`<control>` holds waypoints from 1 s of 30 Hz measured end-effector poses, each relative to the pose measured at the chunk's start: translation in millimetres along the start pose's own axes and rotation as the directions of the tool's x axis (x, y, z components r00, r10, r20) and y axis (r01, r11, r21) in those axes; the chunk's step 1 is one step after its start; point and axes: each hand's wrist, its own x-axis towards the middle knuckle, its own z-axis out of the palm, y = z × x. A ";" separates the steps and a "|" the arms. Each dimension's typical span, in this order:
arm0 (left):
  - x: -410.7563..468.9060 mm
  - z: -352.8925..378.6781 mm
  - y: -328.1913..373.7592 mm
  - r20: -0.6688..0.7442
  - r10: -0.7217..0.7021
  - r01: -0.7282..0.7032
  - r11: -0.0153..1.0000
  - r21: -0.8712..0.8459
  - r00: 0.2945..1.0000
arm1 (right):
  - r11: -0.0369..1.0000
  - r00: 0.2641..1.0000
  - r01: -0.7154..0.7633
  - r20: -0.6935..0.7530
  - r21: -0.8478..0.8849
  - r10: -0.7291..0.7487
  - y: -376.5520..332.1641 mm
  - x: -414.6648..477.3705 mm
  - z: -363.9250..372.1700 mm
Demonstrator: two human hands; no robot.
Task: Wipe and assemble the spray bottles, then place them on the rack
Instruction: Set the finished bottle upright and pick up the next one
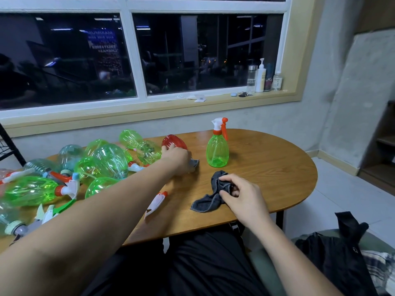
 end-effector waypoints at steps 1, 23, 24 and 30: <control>-4.3 -0.4 3.3 -0.010 0.024 -0.024 1.000 -0.017 1.000 | 1.000 1.000 0.010 -0.017 -0.003 -0.010 0.1 0.3 0.4; -95.4 -16.2 19.6 -0.434 0.186 -0.360 0.860 -0.363 0.881 | 0.987 0.986 0.133 -0.090 -0.094 -0.141 -8.5 15.6 -11.6; -89.4 -18.8 16.5 -0.450 0.155 -0.346 0.857 -0.381 0.879 | 0.981 0.987 0.141 -0.063 -0.133 -0.150 -8.3 18.9 -11.3; -49.7 -20.4 4.6 -0.336 0.045 -0.205 0.865 -0.458 0.941 | 0.933 0.974 0.218 0.006 -0.288 -0.226 -13.8 30.5 -9.5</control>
